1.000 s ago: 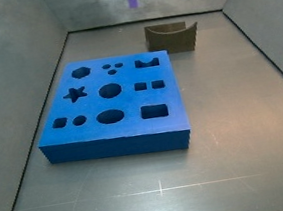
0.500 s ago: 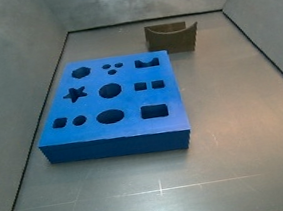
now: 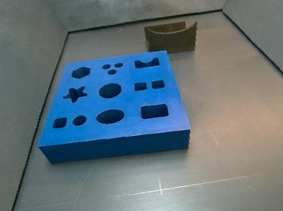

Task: Pick up the double-square object. Move up. Place the double-square object on the fixture. Regrasp the double-square object. Move to above the board. Insert the double-square object.
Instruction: Place the double-square object on the fixture.

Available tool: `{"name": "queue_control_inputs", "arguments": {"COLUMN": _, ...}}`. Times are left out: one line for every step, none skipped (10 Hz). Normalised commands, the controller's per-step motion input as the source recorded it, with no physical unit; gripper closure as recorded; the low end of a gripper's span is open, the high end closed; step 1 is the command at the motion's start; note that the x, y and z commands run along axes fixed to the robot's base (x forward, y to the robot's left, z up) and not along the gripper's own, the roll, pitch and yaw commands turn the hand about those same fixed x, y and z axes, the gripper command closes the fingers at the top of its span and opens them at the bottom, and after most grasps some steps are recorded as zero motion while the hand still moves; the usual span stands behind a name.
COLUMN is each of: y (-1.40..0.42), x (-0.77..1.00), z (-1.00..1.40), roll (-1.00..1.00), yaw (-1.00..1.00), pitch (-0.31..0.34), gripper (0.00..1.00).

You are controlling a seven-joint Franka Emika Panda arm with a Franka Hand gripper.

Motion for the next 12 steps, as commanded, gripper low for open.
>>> {"name": "queue_control_inputs", "arguments": {"y": 0.04, "x": 0.12, "z": -0.01, "roll": -0.73, "yaw": -0.13, "pitch": 0.098, "gripper": 1.0}}
{"name": "queue_control_inputs", "arguments": {"y": 0.05, "x": 0.06, "z": -0.01, "roll": -0.5, "yaw": -0.13, "pitch": 0.057, "gripper": 1.0}}
{"name": "queue_control_inputs", "arguments": {"y": 0.04, "x": 0.06, "z": -0.01, "roll": -0.32, "yaw": -0.12, "pitch": 0.033, "gripper": 1.0}}
{"name": "queue_control_inputs", "arguments": {"y": 0.03, "x": 0.06, "z": 0.0, "roll": -0.24, "yaw": -0.11, "pitch": 0.025, "gripper": 1.0}}
{"name": "queue_control_inputs", "arguments": {"y": 0.13, "x": 0.13, "z": -1.0, "roll": -1.0, "yaw": -0.05, "pitch": 0.094, "gripper": 1.0}}
{"name": "queue_control_inputs", "arguments": {"y": 0.14, "x": 0.13, "z": -1.0, "roll": -1.0, "yaw": -0.05, "pitch": 0.092, "gripper": 1.0}}
{"name": "queue_control_inputs", "arguments": {"y": 0.14, "x": 0.15, "z": -1.0, "roll": -1.0, "yaw": -0.08, "pitch": 0.13, "gripper": 1.0}}
{"name": "queue_control_inputs", "arguments": {"y": 0.14, "x": 0.15, "z": -1.0, "roll": -0.9, "yaw": -0.09, "pitch": 0.146, "gripper": 1.0}}
{"name": "queue_control_inputs", "arguments": {"y": 0.14, "x": 0.16, "z": -1.0, "roll": -0.68, "yaw": -0.12, "pitch": 0.123, "gripper": 1.0}}
{"name": "queue_control_inputs", "arguments": {"y": 0.14, "x": 0.16, "z": -1.0, "roll": -0.57, "yaw": -0.13, "pitch": 0.111, "gripper": 1.0}}
{"name": "queue_control_inputs", "arguments": {"y": 0.14, "x": 0.17, "z": -1.0, "roll": -0.34, "yaw": -0.15, "pitch": 0.086, "gripper": 1.0}}
{"name": "queue_control_inputs", "arguments": {"y": 0.13, "x": 0.18, "z": -1.0, "roll": -0.23, "yaw": -0.15, "pitch": 0.06, "gripper": 1.0}}
